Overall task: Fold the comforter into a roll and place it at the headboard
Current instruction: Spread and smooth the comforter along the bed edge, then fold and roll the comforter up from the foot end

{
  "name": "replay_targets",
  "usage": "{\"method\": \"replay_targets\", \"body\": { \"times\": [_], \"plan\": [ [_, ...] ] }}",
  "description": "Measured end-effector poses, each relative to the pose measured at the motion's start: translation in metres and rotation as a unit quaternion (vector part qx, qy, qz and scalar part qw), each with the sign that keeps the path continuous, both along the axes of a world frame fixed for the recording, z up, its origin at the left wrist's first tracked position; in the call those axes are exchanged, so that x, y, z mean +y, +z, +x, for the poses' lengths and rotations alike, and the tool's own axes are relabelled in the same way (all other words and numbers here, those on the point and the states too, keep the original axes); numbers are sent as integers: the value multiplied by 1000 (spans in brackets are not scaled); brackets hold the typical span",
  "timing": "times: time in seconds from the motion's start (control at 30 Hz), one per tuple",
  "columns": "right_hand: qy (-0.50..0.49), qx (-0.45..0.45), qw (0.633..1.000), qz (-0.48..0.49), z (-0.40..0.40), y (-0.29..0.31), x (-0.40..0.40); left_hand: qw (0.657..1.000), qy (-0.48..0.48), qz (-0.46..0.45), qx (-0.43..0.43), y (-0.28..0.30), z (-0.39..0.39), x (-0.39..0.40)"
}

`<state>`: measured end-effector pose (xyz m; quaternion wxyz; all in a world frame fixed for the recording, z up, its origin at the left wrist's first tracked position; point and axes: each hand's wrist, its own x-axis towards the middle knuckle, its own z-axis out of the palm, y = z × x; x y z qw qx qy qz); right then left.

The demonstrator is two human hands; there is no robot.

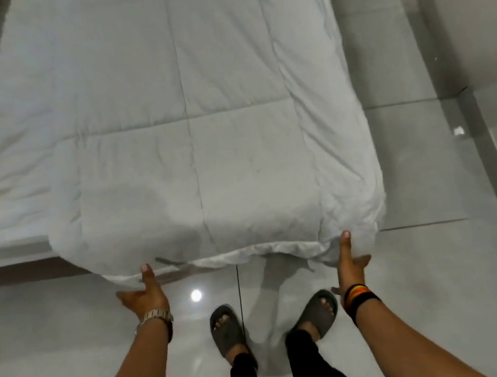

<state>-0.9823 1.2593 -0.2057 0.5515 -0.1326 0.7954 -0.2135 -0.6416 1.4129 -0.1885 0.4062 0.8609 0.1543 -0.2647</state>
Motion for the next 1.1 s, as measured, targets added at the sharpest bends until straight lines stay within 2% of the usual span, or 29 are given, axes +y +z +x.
{"method": "replay_targets", "body": {
  "times": [0.07,0.13,0.2,0.27,0.33,0.4,0.5,0.6,0.67,0.8,0.87,0.93,1.0,1.1],
  "plan": [
    [-98,-79,991,33,31,-20,12,988,90,-13,122,-26,7,6],
    [-173,-161,971,30,57,-38,8,969,138,-90,184,-50,14,4],
    [-229,-228,946,-9,76,-52,-7,942,151,-188,235,-74,22,-2],
    [-243,-295,920,-90,90,-57,-28,903,169,-286,272,-89,32,-13],
    [-252,-318,902,-146,97,-65,-44,867,169,-370,288,-95,43,-27],
    [-277,-293,902,-153,100,-72,-48,851,157,-407,293,-98,50,-39],
    [-314,-239,907,-150,103,-79,-44,857,163,-410,267,-103,50,-55],
    [-328,-249,894,-176,108,-81,-49,847,218,-406,264,-111,48,-60],
    [-341,-249,887,-185,107,-83,-49,855,218,-382,276,-114,48,-57],
    [-308,-193,913,-187,98,-84,-27,869,212,-381,236,-106,42,-46],
    [-298,-148,927,-173,92,-72,-14,887,209,-352,214,-91,36,-38],
    [-303,-114,926,-192,86,-54,5,898,212,-328,201,-75,32,-25],
    [-302,-52,926,-221,78,-30,27,898,215,-325,204,-50,24,-7],
    [-275,-18,941,-198,69,34,59,904,305,-254,157,13,9,32]
  ]
}}
